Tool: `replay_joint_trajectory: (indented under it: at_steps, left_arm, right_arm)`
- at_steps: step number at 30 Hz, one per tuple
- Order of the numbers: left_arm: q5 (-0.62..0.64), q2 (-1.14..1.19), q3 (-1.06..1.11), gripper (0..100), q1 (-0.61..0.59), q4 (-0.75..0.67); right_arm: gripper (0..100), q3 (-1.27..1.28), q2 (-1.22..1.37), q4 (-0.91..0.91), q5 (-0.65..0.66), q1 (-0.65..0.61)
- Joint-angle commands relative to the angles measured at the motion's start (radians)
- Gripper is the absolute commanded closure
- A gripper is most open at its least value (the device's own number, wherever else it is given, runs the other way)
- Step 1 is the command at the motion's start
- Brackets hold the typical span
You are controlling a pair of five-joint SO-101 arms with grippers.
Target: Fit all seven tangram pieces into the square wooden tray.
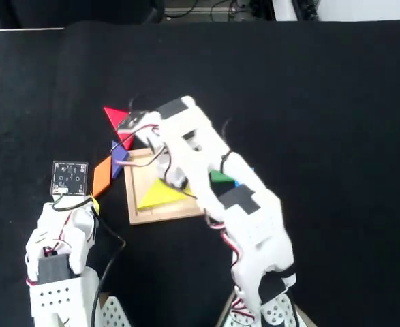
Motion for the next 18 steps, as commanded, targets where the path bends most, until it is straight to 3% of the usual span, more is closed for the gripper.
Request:
replay_joint_trajectory:
  at_steps: [1, 6, 9, 12, 18]
  left_arm:
    - [-0.003, -0.011, 0.010, 87, 0.008, -0.017]
    - [-0.003, -0.011, 0.010, 87, 0.007, -0.017]
    - [-0.003, -0.011, 0.010, 87, 0.010, -0.017]
    - [-0.003, -0.011, 0.010, 87, 0.008, -0.017]
    - [-0.003, -0.011, 0.010, 87, 0.008, -0.017]
  right_arm:
    - [98.8, -0.041, -0.010, 0.035, 0.009, -0.046]
    - [98.8, -0.136, -0.051, 0.058, 0.008, 0.008]
    - [98.8, -0.194, -0.054, -0.035, -0.095, 0.038]
    - [98.8, -0.199, -0.008, -0.146, -0.160, 0.034]
    - [98.8, -0.248, 0.085, -0.184, -0.167, -0.006]
